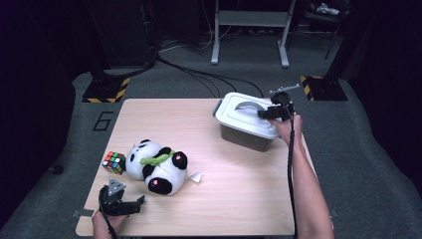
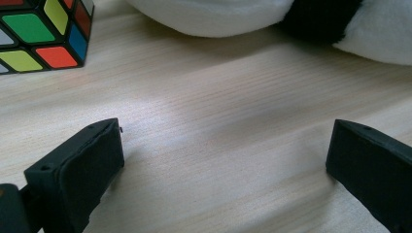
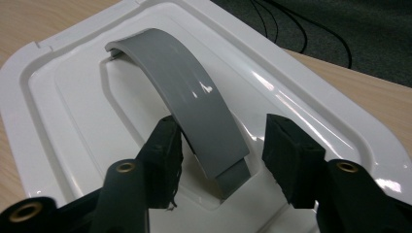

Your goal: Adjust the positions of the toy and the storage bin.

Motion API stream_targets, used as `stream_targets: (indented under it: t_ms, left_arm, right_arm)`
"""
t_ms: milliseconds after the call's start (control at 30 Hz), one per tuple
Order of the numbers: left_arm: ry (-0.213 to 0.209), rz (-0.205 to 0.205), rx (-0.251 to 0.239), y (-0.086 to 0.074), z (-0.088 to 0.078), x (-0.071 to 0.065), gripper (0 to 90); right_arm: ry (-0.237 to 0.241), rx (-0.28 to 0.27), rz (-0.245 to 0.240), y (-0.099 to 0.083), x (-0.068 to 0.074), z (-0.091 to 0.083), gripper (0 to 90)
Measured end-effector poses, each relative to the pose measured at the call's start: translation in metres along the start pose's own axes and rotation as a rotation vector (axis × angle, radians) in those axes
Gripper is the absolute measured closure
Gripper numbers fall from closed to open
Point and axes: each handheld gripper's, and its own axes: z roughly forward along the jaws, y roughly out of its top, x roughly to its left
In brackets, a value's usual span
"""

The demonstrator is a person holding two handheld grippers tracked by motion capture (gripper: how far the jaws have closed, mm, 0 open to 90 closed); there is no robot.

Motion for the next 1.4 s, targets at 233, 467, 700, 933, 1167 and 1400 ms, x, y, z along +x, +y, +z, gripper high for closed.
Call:
stream_targets:
  t_ms: [233,467,700,933,1167,1400]
  left_arm:
    - [0.001,0.001,0.002,0.0,0.0,0.0,0.1]
    - [0.0,0.0,0.003,0.0,0.0,0.0,0.1]
    - [0.001,0.002,0.001,0.0,0.0,0.0,0.1]
    - [0.001,0.002,0.001,0.0,0.0,0.0,0.2]
    - [0.001,0.001,-0.001,0.0,0.0,0.0,0.1]
    - [0.0,0.002,0.001,0.0,0.0,0.0,0.1]
  right_arm:
    - [0.01,0.004,-0.026,-0.002,0.004,0.001,60.4]
    - [0.012,0.026,-0.03,-0.004,0.008,-0.003,61.6]
    - [0.026,0.045,-0.027,-0.01,0.014,-0.011,62.6]
    - [0.05,0.048,-0.009,-0.021,0.024,-0.021,63.5]
    - [0.046,0.05,-0.012,-0.027,0.034,-0.028,63.3]
    - [0.053,0.014,-0.072,-0.009,0.039,-0.026,52.3]
